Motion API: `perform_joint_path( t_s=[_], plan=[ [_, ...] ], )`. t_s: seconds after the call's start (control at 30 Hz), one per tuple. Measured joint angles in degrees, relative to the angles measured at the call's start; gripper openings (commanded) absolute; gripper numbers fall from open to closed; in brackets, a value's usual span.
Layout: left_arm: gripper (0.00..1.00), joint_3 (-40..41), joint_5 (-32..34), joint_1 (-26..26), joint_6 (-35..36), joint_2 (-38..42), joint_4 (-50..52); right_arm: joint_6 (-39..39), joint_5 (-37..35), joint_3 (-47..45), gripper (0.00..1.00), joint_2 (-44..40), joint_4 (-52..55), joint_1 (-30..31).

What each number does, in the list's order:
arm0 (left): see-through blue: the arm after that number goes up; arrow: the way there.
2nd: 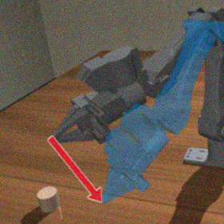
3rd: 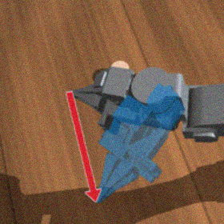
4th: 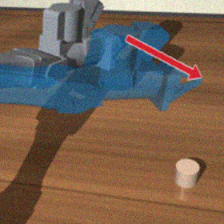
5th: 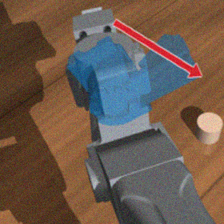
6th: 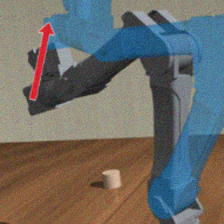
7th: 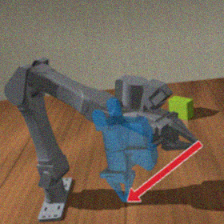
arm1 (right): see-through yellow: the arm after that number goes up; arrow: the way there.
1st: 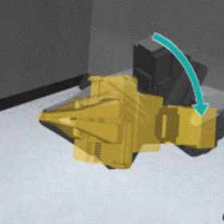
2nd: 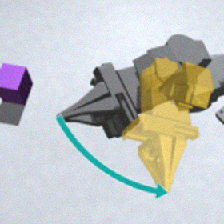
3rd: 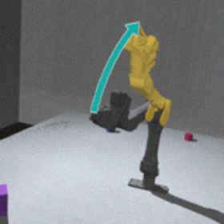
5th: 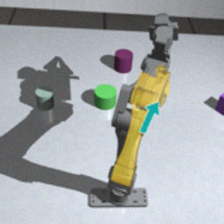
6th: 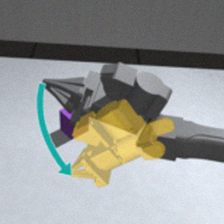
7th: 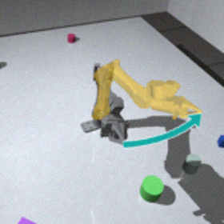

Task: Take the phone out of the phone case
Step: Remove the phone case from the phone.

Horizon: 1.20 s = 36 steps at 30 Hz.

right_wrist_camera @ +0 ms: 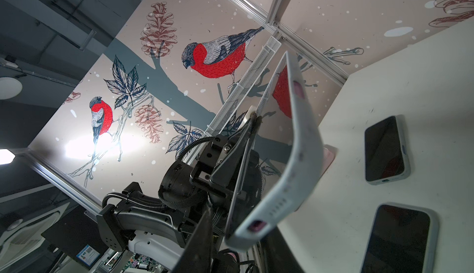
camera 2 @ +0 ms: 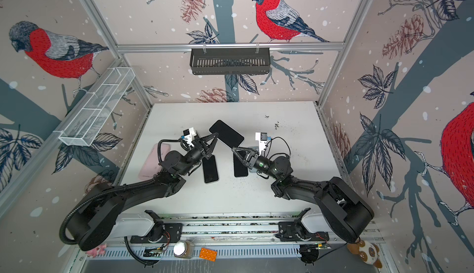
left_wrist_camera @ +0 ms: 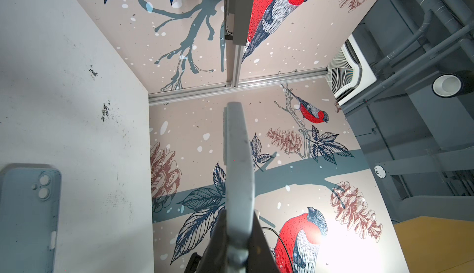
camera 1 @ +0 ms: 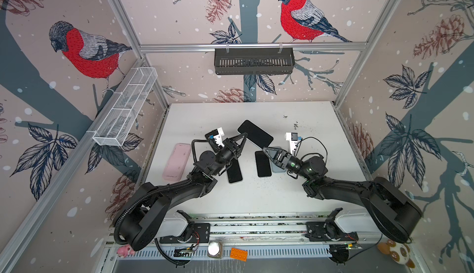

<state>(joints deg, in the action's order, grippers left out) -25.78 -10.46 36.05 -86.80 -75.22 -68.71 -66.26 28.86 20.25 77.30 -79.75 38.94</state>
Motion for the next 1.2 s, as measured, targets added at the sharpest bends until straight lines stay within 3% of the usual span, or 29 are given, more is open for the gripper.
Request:
perform_joint_path(
  t_s=[0.23,0.57,0.93,1.2],
  plan=[
    [0.00,0.0,0.1,0.0,0.0,0.0,0.0,-0.2,0.0,-0.3,0.18,0.1,0.0,0.0],
    [0.00,-0.3,0.0,0.0,0.2,0.2,0.3,1.2,0.6,-0.2,0.08,-1.2,2.3,0.0],
    [0.00,-3.1,-0.4,0.5,0.2,0.5,4.1,21.0,-0.9,1.7,0.04,-7.5,15.3,1.0],
    [0.00,-5.6,0.4,0.6,1.0,1.0,8.5,28.5,-0.9,3.4,0.09,-8.0,18.6,0.2]
  ],
)
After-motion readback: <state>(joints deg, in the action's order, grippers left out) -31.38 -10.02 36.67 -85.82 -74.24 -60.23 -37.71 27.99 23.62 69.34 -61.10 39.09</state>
